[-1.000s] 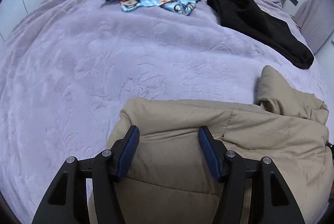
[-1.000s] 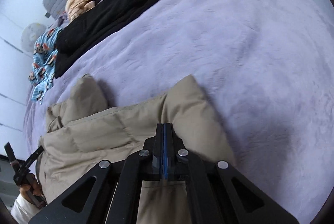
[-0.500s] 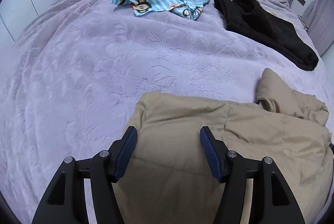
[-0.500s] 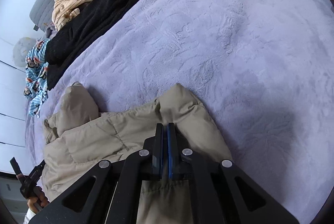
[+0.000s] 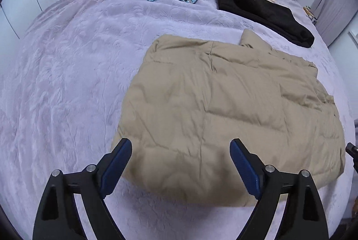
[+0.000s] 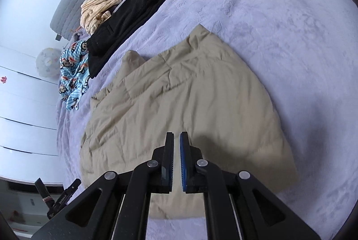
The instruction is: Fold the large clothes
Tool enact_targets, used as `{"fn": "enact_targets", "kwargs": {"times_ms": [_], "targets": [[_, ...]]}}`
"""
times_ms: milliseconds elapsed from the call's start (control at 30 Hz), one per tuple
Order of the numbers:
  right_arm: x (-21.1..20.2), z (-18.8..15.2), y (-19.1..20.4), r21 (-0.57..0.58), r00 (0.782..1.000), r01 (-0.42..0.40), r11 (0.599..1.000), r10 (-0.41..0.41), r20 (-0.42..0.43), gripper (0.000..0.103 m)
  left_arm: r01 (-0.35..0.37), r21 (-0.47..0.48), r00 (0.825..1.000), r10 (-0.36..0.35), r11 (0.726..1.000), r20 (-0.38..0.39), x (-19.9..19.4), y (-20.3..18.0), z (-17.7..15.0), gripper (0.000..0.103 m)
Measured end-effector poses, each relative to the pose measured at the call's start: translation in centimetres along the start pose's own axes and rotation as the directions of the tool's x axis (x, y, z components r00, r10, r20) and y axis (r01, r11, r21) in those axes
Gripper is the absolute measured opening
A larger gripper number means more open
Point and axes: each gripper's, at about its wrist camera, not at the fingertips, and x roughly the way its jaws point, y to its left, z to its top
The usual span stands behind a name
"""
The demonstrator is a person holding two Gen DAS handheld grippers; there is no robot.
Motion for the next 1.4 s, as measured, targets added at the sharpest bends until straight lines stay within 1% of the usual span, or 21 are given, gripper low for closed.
{"fn": "enact_targets", "kwargs": {"times_ms": [67,100,133,367,400,433,467,500,533,667,767,800,833,900,1033,1067,1167,1233,1267,1333,1400], "targets": [[-1.0,-1.8,-0.3,0.010,1.000,-0.005,1.000,0.005,-0.004,0.006,-0.002,-0.004,1.000,0.002,1.000,-0.001,-0.6,-0.1,-1.2,0.090],[-1.3,-2.5,-0.4,0.013,1.000,-0.004,1.000,0.004,-0.005,0.007,-0.009,-0.005,1.000,0.008,1.000,-0.005,-0.8,-0.2,-1.8,0.094],[-1.6,-3.3,-0.6,0.015,1.000,-0.006,1.000,0.006,-0.008,0.007,-0.014,-0.009,1.000,0.014,1.000,-0.010,-1.0,-0.3,-2.3,0.103],[-2.5,-8.3,-2.1,0.065,0.999,-0.018,0.998,0.021,-0.043,0.009,-0.001,-0.007,0.999,0.001,1.000,-0.044,-2.0,-1.1,-5.0,0.103],[-2.5,-8.9,-2.3,0.071,0.999,-0.018,0.997,0.022,-0.048,0.013,-0.007,-0.003,0.999,0.007,1.000,-0.046,-2.1,-1.2,-5.3,0.103],[-2.5,-9.4,-2.5,0.075,0.998,-0.017,0.997,0.021,-0.052,0.025,-0.021,0.001,0.999,0.021,1.000,-0.048,-2.2,-1.3,-5.6,0.103],[-2.6,-9.9,-2.6,0.078,0.998,-0.016,0.997,0.020,-0.055,0.035,-0.031,0.003,0.998,0.031,1.000,-0.047,-2.3,-1.3,-5.8,0.103],[-2.6,-10.4,-2.7,0.080,0.998,-0.013,0.997,0.017,-0.056,0.055,-0.035,0.004,0.998,0.035,0.999,-0.044,-2.4,-1.3,-6.0,0.103],[-2.7,-10.7,-2.7,0.079,0.999,-0.009,0.997,0.013,-0.051,0.063,-0.029,0.005,0.998,0.029,1.000,-0.047,-2.3,-1.3,-6.2,0.103],[-2.5,-11.9,-2.8,0.076,0.998,-0.014,0.997,0.019,-0.060,0.063,0.006,0.006,0.996,-0.005,1.000,-0.084,-1.6,-1.0,-6.8,0.103],[-1.8,-12.5,-3.1,0.083,0.997,-0.023,0.996,0.028,-0.070,0.064,0.005,0.016,0.997,-0.004,1.000,-0.071,-1.4,-1.1,-7.3,0.103],[-1.5,-12.7,-3.2,0.084,0.997,-0.026,0.996,0.032,-0.072,0.067,0.003,0.022,0.998,-0.001,1.000,-0.070,-1.3,-1.1,-7.5,0.103],[-1.2,-12.8,-3.2,0.085,0.996,-0.035,0.996,0.041,-0.074,0.073,0.000,0.024,0.997,0.002,1.000,-0.071,-1.1,-1.1,-7.6,0.103],[-0.6,-13.2,-3.3,0.089,0.995,-0.058,0.994,0.065,-0.075,0.081,0.001,0.016,0.997,0.000,1.000,-0.071,-0.6,-1.1,-7.8,0.103],[0.6,-13.8,-3.7,0.096,0.993,-0.078,0.992,0.085,-0.076,0.083,0.020,-0.001,0.996,-0.020,1.000,-0.084,0.5,-0.9,-8.2,0.103],[0.8,-13.9,-3.8,0.100,0.993,-0.081,0.992,0.089,-0.077,0.085,0.029,-0.001,0.996,-0.029,1.000,-0.088,0.7,-0.9,-8.2,0.103],[1.3,-14.0,-4.2,0.112,0.991,-0.097,0.989,0.106,-0.075,0.101,0.061,-0.013,0.994,-0.062,0.998,-0.087,1.3,-0.8,-8.3,0.103],[1.4,-14.0,-4.2,0.115,0.991,-0.106,0.988,0.115,-0.067,0.103,0.099,-0.036,0.992,-0.101,0.994,-0.077,1.4,-0.7,-8.3,0.103],[1.4,-14.0,-4.3,0.117,0.991,-0.112,0.987,0.120,-0.062,0.103,0.131,-0.056,0.988,-0.135,0.990,-0.072,1.4,-0.6,-8.2,0.103],[1.3,-13.8,-4.5,0.132,0.990,-0.128,0.983,0.135,-0.042,0.103,0.220,-0.119,0.972,-0.228,0.968,-0.058,1.5,0.2,-8.0,0.103],[1.4,-13.5,-4.9,0.156,0.985,-0.163,0.974,0.170,-0.032,0.103,0.291,-0.189,0.952,-0.304,0.938,-0.040,1.6,1.3,-7.8,0.103]]}}
